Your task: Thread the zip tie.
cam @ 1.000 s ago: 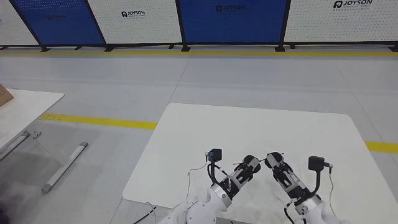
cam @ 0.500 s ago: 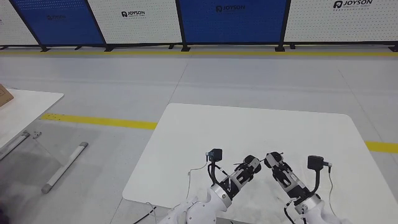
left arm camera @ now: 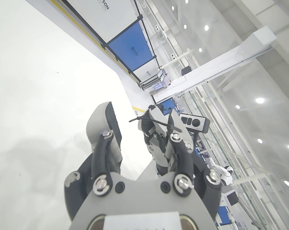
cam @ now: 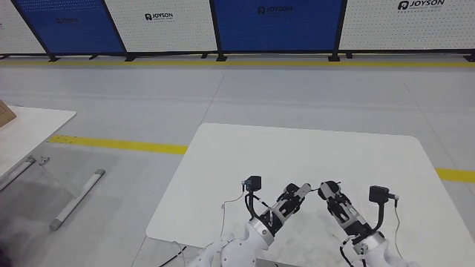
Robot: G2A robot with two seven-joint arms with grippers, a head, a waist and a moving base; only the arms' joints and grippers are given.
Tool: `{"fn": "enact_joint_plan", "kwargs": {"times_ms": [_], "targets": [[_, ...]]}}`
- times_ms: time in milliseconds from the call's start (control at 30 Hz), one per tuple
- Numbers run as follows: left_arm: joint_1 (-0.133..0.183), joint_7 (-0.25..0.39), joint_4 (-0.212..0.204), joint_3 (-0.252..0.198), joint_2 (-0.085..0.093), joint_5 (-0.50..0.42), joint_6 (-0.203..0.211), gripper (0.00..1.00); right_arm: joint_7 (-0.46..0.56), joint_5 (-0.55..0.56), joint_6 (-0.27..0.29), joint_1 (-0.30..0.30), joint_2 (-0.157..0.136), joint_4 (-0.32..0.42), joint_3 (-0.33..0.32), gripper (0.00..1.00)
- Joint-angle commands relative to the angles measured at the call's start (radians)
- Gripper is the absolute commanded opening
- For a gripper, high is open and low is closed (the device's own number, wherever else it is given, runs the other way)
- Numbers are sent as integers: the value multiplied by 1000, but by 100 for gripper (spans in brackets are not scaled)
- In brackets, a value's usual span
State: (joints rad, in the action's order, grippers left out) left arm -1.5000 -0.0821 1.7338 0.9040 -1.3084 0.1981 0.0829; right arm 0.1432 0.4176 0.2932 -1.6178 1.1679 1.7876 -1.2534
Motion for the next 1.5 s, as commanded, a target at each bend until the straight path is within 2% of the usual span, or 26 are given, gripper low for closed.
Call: {"fn": "enact_joint_plan", "kwargs": {"times_ms": [0,333,400,933,967,1067,1100,1267,1333,1367,1433,1467], "targets": [[-1,-2,1,2,0,0,1,15,-1,3,-1,0,1,0,0,0],[-3,-2,2,6,0,2,4,10,5,23,6,5,4,-1,10,0],[-3,-3,1,6,-1,3,2,0,5,22,7,6,4,-2,10,0],[-3,-8,10,4,-4,7,-5,0,9,12,24,17,9,-18,12,0],[-4,-9,12,4,-4,4,-5,28,9,12,26,18,9,-20,12,0],[-6,-9,14,5,-4,-4,-2,97,10,11,29,19,9,-23,11,0],[-6,-6,14,5,-5,-6,0,100,9,11,30,18,9,-23,10,0],[-10,8,20,7,-4,-14,12,100,6,16,23,13,10,-19,6,0],[-13,8,20,9,-3,-12,15,85,5,20,20,9,10,-14,4,0],[-14,9,19,9,-2,-10,17,81,4,21,19,7,10,-12,3,0],[-16,10,19,10,-2,-4,19,61,2,22,18,5,10,-10,2,0],[-17,11,19,11,-1,-1,20,56,2,23,18,3,10,-8,2,0]]}}
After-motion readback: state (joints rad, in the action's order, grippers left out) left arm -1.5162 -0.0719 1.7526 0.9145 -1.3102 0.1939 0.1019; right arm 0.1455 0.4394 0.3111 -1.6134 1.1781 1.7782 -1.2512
